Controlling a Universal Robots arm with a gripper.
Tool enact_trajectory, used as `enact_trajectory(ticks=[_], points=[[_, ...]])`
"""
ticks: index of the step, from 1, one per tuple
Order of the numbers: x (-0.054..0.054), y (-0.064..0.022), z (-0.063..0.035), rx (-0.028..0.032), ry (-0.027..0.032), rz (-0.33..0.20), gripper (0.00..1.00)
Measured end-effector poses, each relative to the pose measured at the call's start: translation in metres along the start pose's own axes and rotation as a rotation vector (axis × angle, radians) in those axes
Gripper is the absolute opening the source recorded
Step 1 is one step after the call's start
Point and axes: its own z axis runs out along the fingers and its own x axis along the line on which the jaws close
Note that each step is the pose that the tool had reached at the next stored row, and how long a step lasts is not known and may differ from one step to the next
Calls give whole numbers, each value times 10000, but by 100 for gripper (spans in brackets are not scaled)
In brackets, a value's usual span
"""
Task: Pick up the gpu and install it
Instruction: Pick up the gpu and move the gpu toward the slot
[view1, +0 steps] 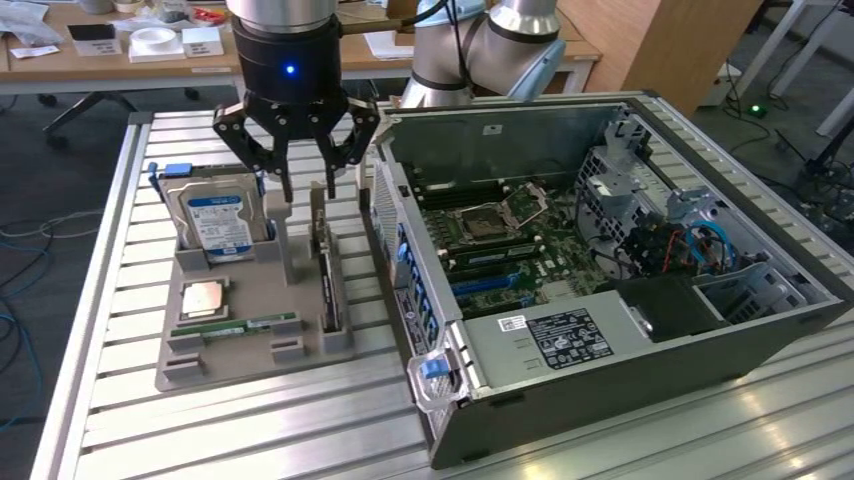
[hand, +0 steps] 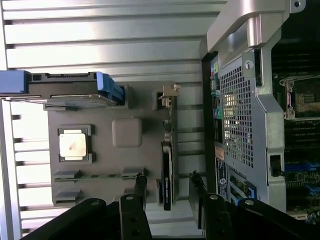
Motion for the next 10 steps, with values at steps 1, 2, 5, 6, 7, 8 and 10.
enact_trajectory(ticks=[1,2,5,6,7,8,10], points=[[0,0,4,0,0,0,47],[0,0,9,-1,-1,0,47],[1,-2,29,0,-1,0,47],[1,-2,36,-1,-1,0,47],[1,-2,45,-1,0,0,47],[2,-3,53,0,0,0,47],[2,-4,72,-1,-1,0,47]])
